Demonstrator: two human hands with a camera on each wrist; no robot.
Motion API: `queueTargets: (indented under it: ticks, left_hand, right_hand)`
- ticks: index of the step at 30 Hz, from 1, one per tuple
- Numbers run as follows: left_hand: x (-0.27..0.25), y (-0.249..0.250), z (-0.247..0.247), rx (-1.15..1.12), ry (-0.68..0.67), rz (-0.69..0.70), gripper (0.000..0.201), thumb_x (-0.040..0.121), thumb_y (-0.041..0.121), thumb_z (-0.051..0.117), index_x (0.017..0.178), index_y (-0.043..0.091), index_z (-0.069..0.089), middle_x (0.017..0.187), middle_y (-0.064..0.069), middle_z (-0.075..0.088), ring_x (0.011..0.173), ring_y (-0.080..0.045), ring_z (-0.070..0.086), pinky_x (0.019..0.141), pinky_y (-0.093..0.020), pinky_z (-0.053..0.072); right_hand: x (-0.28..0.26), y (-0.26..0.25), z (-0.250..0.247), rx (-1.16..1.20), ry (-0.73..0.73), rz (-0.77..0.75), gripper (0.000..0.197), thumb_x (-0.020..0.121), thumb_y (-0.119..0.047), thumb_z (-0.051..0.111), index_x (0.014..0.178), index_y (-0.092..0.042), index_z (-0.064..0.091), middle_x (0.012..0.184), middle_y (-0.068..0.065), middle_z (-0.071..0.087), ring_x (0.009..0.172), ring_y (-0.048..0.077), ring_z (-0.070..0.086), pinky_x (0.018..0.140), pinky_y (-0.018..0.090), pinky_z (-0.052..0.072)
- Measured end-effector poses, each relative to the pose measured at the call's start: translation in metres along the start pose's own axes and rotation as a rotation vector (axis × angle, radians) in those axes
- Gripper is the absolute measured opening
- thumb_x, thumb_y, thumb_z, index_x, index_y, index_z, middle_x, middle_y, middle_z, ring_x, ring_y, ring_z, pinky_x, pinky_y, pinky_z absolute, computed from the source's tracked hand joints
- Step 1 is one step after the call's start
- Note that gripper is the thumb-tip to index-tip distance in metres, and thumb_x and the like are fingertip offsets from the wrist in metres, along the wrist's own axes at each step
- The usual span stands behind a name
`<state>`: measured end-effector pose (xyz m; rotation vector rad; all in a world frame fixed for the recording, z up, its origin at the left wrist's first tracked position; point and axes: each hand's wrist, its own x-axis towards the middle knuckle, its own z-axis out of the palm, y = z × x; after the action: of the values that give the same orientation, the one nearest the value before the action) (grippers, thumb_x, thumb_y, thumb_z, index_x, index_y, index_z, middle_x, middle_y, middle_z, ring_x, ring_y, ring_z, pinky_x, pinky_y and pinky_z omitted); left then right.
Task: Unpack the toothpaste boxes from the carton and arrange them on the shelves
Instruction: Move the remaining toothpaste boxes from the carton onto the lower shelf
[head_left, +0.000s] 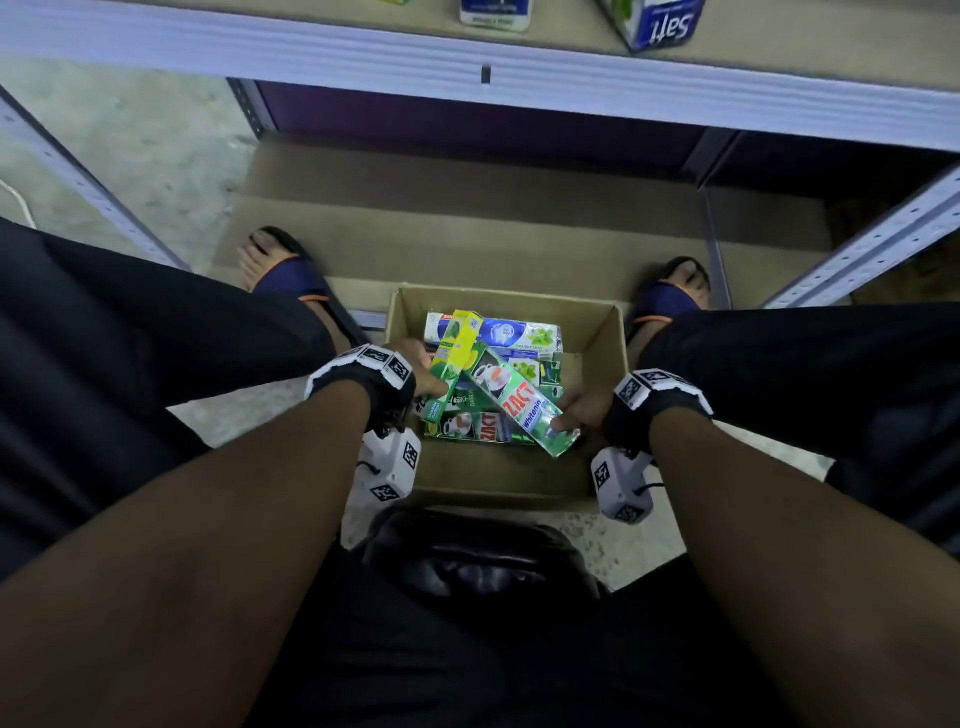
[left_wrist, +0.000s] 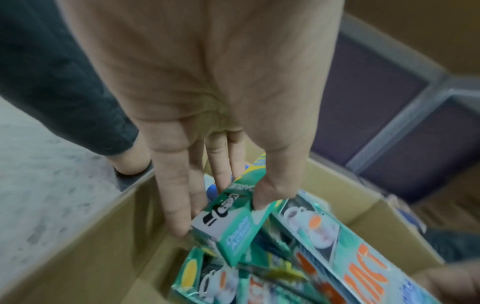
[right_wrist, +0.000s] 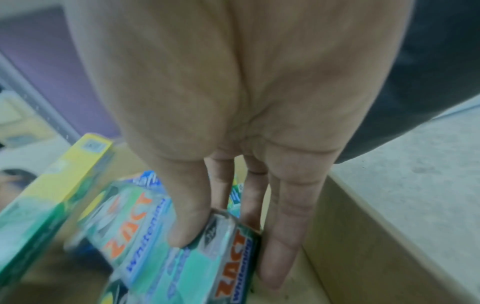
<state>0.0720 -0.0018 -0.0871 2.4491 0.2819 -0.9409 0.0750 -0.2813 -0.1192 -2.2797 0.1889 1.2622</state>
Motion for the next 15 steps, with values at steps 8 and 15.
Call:
queueTargets:
  ticks: [8,15]
  left_hand:
    - [-0.002,-0.001,0.007,-0.299,0.001,-0.061,0.054,0.073,0.03,0.08,0.12,0.012,0.059,0.116,-0.011,0.064,0.104,-0.03,0.066,0.088,-0.045,0.057]
    - [0.008,0.0,0.019,-0.337,-0.017,-0.092,0.028,0.082,0.025,0.076,0.098,0.007,0.062,0.109,-0.02,0.066,0.103,-0.034,0.067,0.089,-0.048,0.056]
  right_hand:
    - [0.005,-0.007,0.004,-0.024,0.068,-0.026,0.04,0.089,-0.029,0.072,0.113,0.003,0.067,0.114,0.02,0.068,0.109,0.036,0.063,0.096,0.042,0.051]
    - [0.018,-0.011,0.023,0.129,0.085,0.046,0.04,0.09,-0.033,0.07,0.108,0.003,0.067,0.112,0.025,0.067,0.106,0.042,0.064,0.092,0.051,0.054]
